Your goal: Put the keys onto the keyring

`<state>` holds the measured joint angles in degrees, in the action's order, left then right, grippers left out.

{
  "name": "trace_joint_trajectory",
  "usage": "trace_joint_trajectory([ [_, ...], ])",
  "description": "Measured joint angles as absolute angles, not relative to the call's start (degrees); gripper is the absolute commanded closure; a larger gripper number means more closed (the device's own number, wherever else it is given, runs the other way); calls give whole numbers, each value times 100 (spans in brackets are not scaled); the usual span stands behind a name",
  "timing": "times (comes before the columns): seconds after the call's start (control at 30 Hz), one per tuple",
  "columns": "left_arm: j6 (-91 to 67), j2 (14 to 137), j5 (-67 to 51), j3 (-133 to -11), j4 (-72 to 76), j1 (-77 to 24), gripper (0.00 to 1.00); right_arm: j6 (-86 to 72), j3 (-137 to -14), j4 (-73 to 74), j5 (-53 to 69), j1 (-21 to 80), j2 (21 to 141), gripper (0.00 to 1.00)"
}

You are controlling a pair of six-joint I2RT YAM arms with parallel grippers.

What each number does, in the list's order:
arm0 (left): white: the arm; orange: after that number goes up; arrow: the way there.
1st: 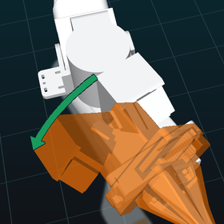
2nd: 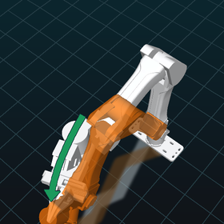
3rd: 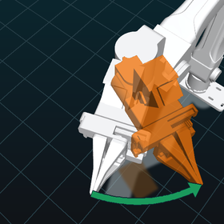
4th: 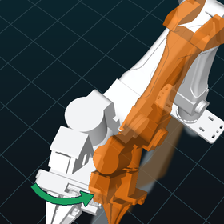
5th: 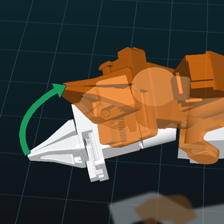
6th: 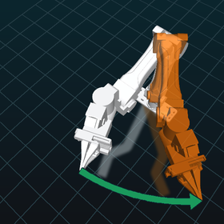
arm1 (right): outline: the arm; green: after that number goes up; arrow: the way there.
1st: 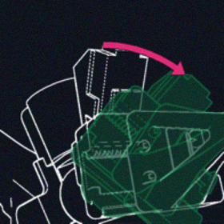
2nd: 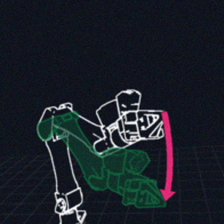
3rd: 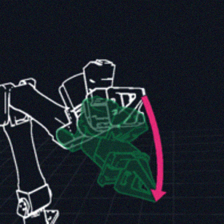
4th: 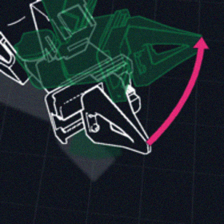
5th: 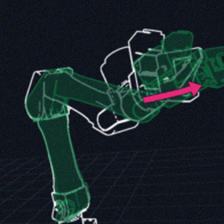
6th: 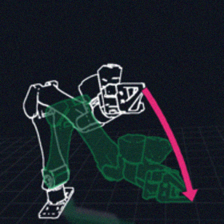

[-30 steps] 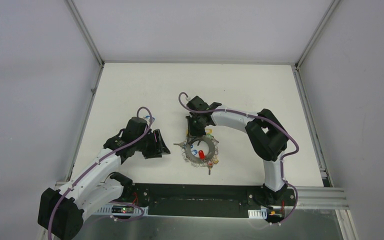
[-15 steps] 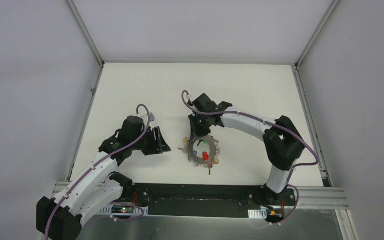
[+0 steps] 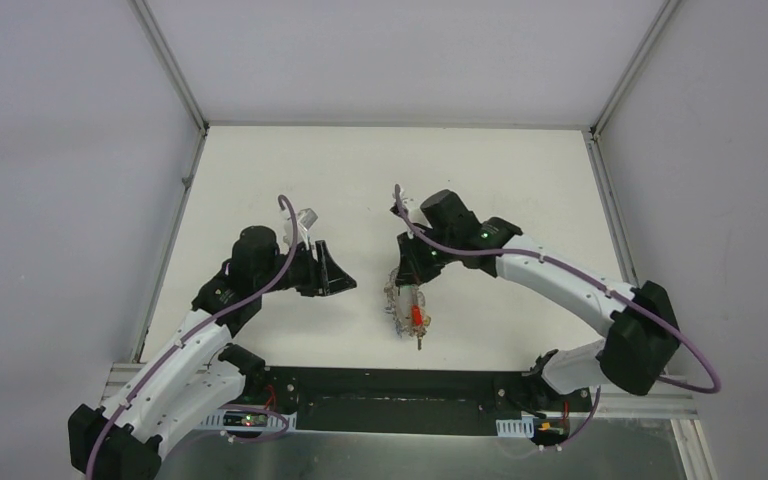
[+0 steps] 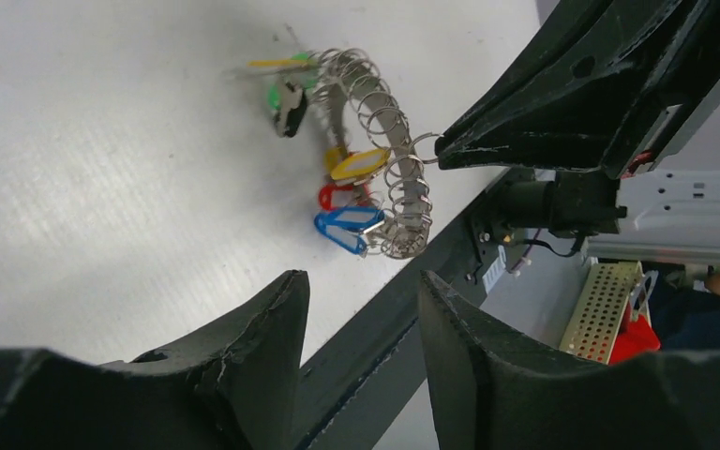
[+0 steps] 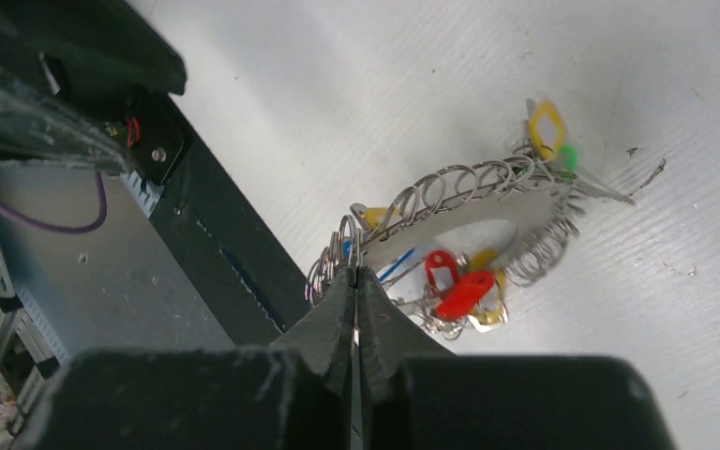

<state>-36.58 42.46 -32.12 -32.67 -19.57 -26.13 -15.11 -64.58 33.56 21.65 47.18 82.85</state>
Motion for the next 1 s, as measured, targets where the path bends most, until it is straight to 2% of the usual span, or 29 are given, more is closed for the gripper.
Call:
trace_joint_trajectory([
  [0.27,-3601,4335,-3583,-3514,-873,-3138,54,-486,-5581,2842,2453,4720,6584,100],
  [0.5,-3022,4764,-3601,-4097,-298,-4152,59,257,-4838,2167,2521,4724,5349,100],
  [1.0,-1389,4858,-3483,-4237,215,-4923,66,1627,-4604,2069,4001,4724,4851,100],
])
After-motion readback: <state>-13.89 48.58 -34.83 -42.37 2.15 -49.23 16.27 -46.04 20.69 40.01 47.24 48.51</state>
